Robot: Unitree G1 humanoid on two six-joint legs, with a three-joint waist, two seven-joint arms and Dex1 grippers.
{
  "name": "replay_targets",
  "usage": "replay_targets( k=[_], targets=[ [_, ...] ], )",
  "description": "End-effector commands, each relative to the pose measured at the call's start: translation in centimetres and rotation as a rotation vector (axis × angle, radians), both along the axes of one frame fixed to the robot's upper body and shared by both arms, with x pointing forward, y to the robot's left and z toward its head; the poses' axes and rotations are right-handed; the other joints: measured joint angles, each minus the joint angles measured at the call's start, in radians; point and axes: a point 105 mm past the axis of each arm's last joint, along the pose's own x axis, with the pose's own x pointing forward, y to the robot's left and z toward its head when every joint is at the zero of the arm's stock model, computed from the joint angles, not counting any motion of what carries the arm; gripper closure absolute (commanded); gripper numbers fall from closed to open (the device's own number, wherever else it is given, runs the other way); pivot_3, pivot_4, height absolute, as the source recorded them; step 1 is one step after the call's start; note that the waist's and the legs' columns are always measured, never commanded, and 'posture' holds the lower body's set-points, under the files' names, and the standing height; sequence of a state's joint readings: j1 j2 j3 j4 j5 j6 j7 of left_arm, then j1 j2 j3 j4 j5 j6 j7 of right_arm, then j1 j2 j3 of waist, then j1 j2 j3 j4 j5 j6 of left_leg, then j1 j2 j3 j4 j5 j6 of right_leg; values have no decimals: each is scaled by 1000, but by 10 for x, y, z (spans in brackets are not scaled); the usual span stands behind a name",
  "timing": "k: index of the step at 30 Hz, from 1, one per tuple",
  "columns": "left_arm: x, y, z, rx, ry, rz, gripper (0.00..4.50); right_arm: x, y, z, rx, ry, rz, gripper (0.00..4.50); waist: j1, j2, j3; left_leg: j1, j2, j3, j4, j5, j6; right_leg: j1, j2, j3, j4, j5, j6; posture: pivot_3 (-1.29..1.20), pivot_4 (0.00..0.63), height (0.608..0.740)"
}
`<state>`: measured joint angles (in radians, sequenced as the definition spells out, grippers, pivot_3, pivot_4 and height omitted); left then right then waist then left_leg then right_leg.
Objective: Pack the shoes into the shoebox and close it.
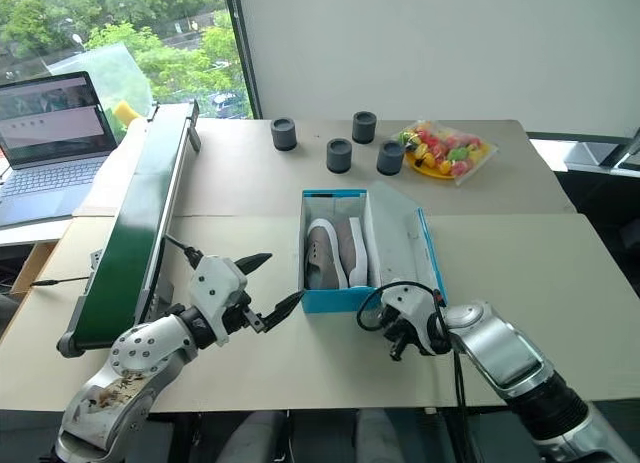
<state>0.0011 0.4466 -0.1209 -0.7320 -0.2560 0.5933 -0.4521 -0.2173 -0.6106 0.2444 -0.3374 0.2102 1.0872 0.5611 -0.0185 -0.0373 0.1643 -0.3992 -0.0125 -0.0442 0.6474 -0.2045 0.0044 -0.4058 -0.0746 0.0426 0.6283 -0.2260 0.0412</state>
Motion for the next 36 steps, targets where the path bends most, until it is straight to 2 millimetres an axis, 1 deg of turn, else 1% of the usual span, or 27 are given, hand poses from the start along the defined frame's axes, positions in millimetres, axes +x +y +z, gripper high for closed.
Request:
replay_targets(
  k=[1, 3, 4, 5, 6, 9, 10, 12, 13, 14, 15, 16, 17, 18, 19, 20, 21, 22, 24, 26, 27, 29, 32, 33, 34, 35, 36],
  targets=[
    [-3, -2, 11, -13, -36, -17, 0, 22, -35, -11, 2, -134, -427, 4486, 0, -2, -1, 4, 2, 0, 0, 0, 0, 4, 0, 0, -1, -3, 5, 0, 150, 740],
    [-2, -2, 11, -14, -34, -24, 0, 24, -43, -18, 67, -148, -614, 4486, -1, -3, -2, 7, 7, -1, 0, 0, -1, 6, 0, 1, -2, -3, 4, 0, 150, 740],
    [-2, -3, 11, -13, -34, -28, 0, 24, -47, -22, 65, -161, -673, 4486, -1, -2, -2, 9, 8, 0, 0, -1, -1, 9, 0, 1, -2, -6, -1, 0, 150, 740],
    [-1, -3, 12, -11, -37, -32, 0, 25, -49, -25, 60, -181, -717, 4486, -1, -2, -2, 12, 9, 0, 0, -4, -7, 12, 0, 1, -3, -6, -1, 0, 150, 740],
    [-1, -3, 12, -8, -38, -36, 0, 25, -49, -28, 92, -184, -768, 4486, 1, -2, -3, 14, 9, 0, 0, -5, -8, 14, 0, 1, -3, -7, -2, 0, 150, 740],
    [0, -4, 13, 1, -42, -50, 0, 29, -40, -42, 303, -123, -945, 4486, 3, -2, -4, 16, 10, 1, 0, -4, -7, 16, 0, 0, -4, -7, -2, 0, 150, 740],
    [0, -4, 13, 3, -42, -53, 0, 32, -33, -43, 399, -100, -981, 4486, 2, -2, -5, 15, 10, 1, 0, -4, -7, 16, 1, 0, -4, -7, -2, 0, 150, 740],
    [1, -3, 14, 10, -43, -57, 0, 39, -20, -39, 600, -62, -1051, 4486, -2, -2, -5, 15, 10, 1, 0, -3, -5, 16, 0, 0, -4, -7, -2, 0, 150, 740],
    [1, -3, 14, 12, -44, -58, 0, 42, -17, -35, 645, -70, -1054, 4486, -3, -2, -5, 15, 10, 1, 0, -1, -2, 16, 0, 1, -5, -7, -2, 0, 150, 740],
    [2, -3, 14, 15, -46, -59, 0, 48, -10, -26, 774, -70, -1061, 4486, -3, -2, -5, 16, 10, 1, 0, 0, -1, 17, 0, 1, -4, -7, -2, 0, 150, 740],
    [2, -3, 15, 18, -46, -59, 0, 52, -7, -19, 861, -71, -1062, 4486, -2, 0, -4, 16, 10, 1, 0, 0, 0, 16, 0, 0, -4, -7, -2, 0, 150, 740],
    [2, -2, 15, 19, -46, -59, 0, 58, -1, -7, 988, -78, -1046, 4486, 0, 2, -3, 15, 10, 1, -1, 0, 0, 16, 0, 0, -4, -7, -2, 0, 150, 740],
    [2, -2, 15, 20, -46, -59, 0, 61, 2, 2, 1072, -80, -1034, 4486, -1, 6, -1, 14, 10, 1, -1, 0, 0, 15, 0, 0, -4, -7, -2, 0, 150, 740],
    [3, -2, 15, 21, -46, -58, 0, 66, 5, 16, 1136, -114, -990, 4486, -4, 8, 0, 13, 10, 1, -1, 0, 0, 13, 0, 0, -4, -7, -2, 0, 150, 740],
    [3, -2, 15, 21, -45, -57, 0, 69, 7, 25, 1176, -137, -959, 4486, -6, 9, 1, 10, 10, 2, -2, 0, 0, 9, 1, 1, -3, -6, -1, 0, 150, 740],
    [3, -1, 15, 22, -45, -56, 0, 71, 9, 34, 1185, -171, -917, 4486, -9, 9, 1, 9, 10, 3, -2, 0, 0, 6, 1, 2, -2, -6, -1, 0, 150, 740],
    [4, -1, 15, 23, -44, -54, 0, 74, 12, 46, 1186, -212, -863, 4486, -11, 10, 1, 7, 10, 4, -4, 0, 0, 3, 2, 2, -1, -3, 3, 0, 150, 740],
    [4, 0, 15, 25, -44, -51, 0, 77, 18, 62, 1172, -271, -788, 4486, -15, 11, 1, 6, 10, 7, -5, 0, 0, 1, 3, 2, 0, -3, 1, 0, 150, 740],
    [5, 1, 15, 27, -44, -47, 0, 81, 25, 82, 1150, -345, -692, 4486, -28, 11, 1, 3, 11, 10, -6, 0, 0, -3, 4, 2, 2, -2, -5, 0, 150, 740],
    [5, 1, 15, 27, -42, -44, 0, 81, 37, 97, 1008, -425, -545, 4486, -34, 12, 1, -3, 11, 12, -7, 0, -1, -12, 6, 4, 4, -2, -6, 0, 150, 740],
    [5, 1, 15, 27, -41, -41, 0, 79, 45, 107, 925, -478, -445, 4486, -33, 12, 1, -6, 10, 13, -7, 0, -1, -16, 6, 5, 5, -1, -7, 0, 150, 740],
    [6, 2, 15, 27, -40, -36, 0, 75, 57, 126, 776, -590, -272, 4486, -28, 12, 1, -7, 10, 13, -7, 0, -1, -17, 6, 5, 5, -1, -7, 0, 150, 740],
    [7, 2, 15, 27, -38, -34, 0, 69, 70, 137, 569, -713, -82, 4486, -25, 12, 1, -8, 10, 13, -6, -1, -1, -16, 6, 4, 4, -1, -6, 0, 150, 740],
    [7, 3, 15, 27, -38, -32, 0, 67, 76, 139, 447, -777, 15, 4486, -24, 12, 1, -7, 9, 14, -6, -1, -1, -16, 6, 4, 3, -1, -6, 0, 150, 740],
    [8, 3, 15, 26, -38, -32, 0, 65, 80, 139, 362, -819, 84, 4486, -24, 12, 1, -7, 10, 13, -6, -1, -1, -16, 6, 4, 3, -1, -6, 0, 150, 740],
    [8, 3, 14, 25, -37, -28, 0, 63, 86, 144, 72, -996, 266, 4486, -24, 11, 1, -7, 9, 14, -6, -1, -1, -16, 6, 4, 3, -1, -6, 0, 150, 740],
    [8, 3, 14, 24, -37, -25, 0, 59, 91, 142, -142, -1114, 439, 4486, -24, 12, 1, -7, 10, 14, -6, -1, -1, -16, 6, 4, 2, -1, -6, 0, 150, 740]
  ],
)
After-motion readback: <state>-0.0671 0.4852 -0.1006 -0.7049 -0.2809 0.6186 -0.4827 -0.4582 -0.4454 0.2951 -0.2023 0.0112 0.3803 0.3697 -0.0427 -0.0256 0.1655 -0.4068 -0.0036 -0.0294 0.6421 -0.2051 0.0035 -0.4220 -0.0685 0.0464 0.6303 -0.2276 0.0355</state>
